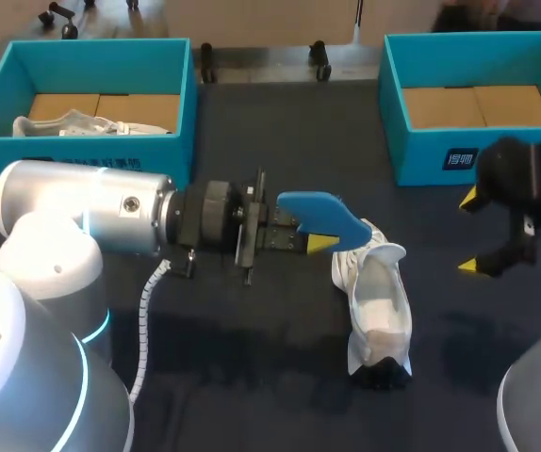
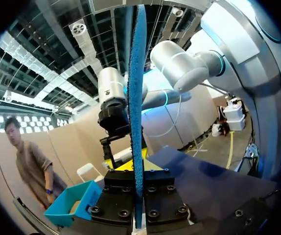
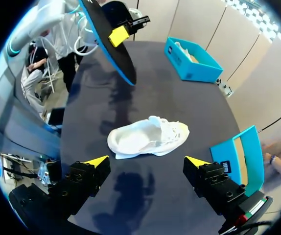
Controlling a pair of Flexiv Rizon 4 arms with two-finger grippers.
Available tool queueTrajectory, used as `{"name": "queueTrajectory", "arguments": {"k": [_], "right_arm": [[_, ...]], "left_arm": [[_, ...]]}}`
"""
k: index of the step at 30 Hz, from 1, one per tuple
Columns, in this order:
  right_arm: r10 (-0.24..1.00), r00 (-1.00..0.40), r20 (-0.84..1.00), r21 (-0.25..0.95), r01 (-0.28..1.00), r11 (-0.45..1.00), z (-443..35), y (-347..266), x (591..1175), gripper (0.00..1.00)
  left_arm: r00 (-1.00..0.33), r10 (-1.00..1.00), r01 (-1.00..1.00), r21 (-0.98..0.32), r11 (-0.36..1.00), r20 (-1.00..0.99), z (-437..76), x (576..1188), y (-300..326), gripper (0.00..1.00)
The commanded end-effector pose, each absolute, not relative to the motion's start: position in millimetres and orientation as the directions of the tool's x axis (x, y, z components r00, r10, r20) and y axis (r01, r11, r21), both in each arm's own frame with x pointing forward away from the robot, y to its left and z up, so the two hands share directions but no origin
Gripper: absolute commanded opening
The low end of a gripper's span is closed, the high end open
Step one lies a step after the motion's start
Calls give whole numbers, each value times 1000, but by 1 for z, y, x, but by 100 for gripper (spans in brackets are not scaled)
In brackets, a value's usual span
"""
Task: Take the shoe out of the shoebox, open the shoe tongue, remove and reinsert the insole, then place the shoe into the shoebox
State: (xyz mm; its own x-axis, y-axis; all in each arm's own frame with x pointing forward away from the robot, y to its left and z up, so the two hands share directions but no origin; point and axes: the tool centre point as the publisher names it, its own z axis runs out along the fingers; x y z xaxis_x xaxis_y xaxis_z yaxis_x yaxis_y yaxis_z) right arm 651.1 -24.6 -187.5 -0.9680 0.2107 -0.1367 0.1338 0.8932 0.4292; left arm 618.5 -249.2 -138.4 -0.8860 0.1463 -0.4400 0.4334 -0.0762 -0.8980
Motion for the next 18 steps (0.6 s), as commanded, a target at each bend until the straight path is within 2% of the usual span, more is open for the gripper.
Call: {"name": "queueTrajectory", "arguments": {"k": [1,18], "right_arm": [[183,-979,-93,418,129,899,-192,-22,672,100],[138,-988,-69,400,100,911,-234,-31,663,100]], "left_arm": [[-888,141,433,-899,-66,-438,-139,617,-255,0],[-914,135,383,-924,-24,-382,-151,609,-275,0]]}}
